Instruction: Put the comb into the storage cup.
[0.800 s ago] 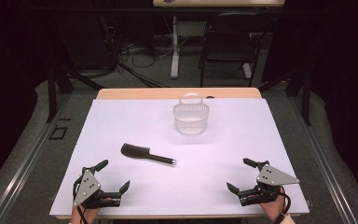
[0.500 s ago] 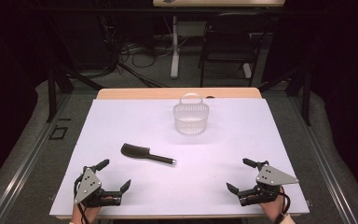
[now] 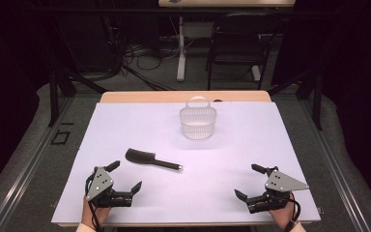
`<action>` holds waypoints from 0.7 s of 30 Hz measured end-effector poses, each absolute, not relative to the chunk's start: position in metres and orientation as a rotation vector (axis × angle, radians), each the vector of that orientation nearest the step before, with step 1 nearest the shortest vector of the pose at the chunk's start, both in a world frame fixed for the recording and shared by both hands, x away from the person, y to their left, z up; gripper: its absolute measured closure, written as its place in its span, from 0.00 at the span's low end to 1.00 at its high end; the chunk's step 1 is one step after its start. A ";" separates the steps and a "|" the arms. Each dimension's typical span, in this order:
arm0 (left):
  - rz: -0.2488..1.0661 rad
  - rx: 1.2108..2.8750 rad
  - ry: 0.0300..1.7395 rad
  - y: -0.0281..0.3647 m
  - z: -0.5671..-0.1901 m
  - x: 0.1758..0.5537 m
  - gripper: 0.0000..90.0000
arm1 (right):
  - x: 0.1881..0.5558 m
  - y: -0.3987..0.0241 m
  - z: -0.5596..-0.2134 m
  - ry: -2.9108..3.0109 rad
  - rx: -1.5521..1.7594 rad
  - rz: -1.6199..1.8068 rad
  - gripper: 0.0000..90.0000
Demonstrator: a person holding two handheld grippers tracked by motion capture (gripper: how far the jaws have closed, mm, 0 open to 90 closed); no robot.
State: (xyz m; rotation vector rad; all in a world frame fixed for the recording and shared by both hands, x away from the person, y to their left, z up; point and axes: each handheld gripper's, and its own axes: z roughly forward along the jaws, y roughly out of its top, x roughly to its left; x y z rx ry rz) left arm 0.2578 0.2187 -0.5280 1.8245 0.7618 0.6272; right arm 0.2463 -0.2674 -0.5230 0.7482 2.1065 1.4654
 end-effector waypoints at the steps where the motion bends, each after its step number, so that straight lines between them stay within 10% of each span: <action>1: 0.627 1.824 0.762 0.219 -0.528 0.258 0.00 | 0.246 -0.267 -0.523 2.107 0.748 1.465 0.00; 21: 0.605 1.863 0.761 0.193 -0.524 0.281 0.00 | 0.248 -0.268 -0.523 2.111 0.752 1.450 0.00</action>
